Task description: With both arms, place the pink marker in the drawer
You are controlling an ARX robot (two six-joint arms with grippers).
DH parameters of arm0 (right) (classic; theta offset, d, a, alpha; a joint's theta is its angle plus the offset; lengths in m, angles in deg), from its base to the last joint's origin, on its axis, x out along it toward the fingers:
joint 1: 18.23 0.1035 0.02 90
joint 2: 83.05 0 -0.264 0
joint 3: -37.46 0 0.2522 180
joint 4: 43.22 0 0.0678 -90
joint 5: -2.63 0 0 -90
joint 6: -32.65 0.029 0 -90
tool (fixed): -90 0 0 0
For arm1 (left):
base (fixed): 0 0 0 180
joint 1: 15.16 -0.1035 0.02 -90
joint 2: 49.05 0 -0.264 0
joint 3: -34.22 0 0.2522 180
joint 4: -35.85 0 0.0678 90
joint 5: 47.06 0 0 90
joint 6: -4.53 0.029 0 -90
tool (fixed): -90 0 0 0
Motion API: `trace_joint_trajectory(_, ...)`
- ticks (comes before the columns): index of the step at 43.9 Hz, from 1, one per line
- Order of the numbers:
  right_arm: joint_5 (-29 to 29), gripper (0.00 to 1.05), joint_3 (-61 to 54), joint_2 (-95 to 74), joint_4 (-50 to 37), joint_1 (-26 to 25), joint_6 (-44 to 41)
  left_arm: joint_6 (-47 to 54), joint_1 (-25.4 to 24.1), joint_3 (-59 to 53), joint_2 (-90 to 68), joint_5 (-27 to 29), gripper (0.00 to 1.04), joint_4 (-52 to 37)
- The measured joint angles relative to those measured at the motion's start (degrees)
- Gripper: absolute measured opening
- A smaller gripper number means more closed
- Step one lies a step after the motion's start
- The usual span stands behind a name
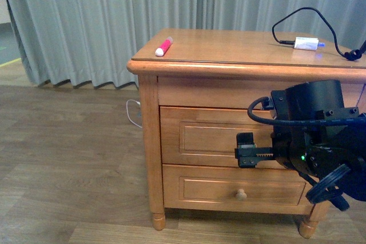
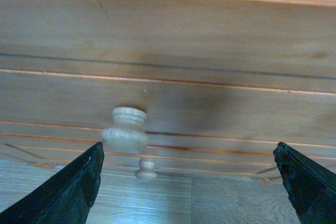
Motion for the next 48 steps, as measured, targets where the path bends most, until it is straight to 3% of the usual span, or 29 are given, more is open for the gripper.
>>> trace_joint_trajectory(19, -1.18, 0.96, 5.92, -5.73, -0.26, 1.79, 2.73, 0.00, 0.00, 0.00, 0.00, 0.00, 0.99, 0.00)
trace_joint_trajectory(48, 0.13, 0.96, 5.11, -5.99, -4.39, 2.36, 6.54, 0.00, 0.00, 0.00, 0.00, 0.00, 0.99, 0.00)
